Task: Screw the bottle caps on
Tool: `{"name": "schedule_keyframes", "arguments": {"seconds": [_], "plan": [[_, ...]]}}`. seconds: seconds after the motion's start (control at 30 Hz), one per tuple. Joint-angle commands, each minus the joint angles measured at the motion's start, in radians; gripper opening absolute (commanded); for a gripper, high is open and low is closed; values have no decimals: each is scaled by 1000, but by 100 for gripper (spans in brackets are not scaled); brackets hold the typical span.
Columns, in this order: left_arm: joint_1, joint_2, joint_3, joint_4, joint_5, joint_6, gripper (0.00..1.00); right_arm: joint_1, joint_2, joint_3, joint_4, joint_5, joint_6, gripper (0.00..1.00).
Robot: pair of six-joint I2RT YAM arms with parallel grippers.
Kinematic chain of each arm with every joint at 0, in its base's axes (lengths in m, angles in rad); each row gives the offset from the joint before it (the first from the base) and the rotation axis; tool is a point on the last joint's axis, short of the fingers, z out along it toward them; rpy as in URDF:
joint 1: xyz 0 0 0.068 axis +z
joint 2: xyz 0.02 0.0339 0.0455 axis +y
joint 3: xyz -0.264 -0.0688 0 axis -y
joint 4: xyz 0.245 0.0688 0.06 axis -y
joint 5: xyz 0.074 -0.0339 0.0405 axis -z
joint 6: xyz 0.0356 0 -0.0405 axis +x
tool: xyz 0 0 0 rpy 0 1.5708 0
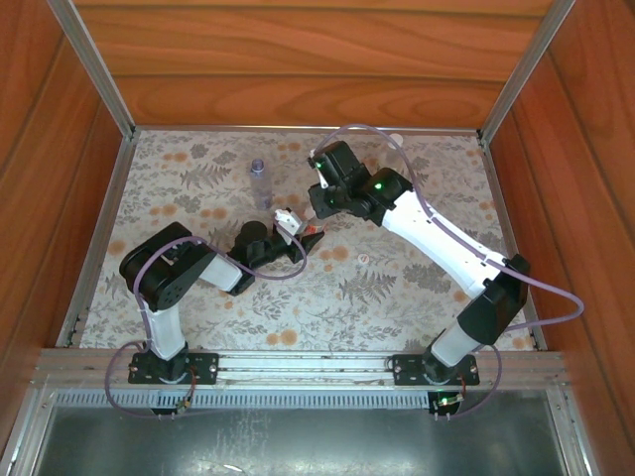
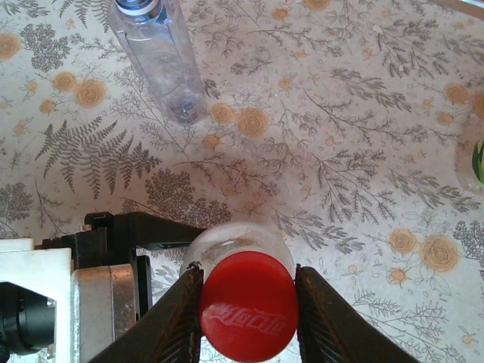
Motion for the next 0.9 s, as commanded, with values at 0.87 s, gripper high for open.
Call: {"name": "schedule_keyframes", "arguments": {"seconds": [0.87], "plan": [[2, 56, 6, -41, 57, -10, 54, -43, 46, 69, -138, -111, -58, 40]]}}
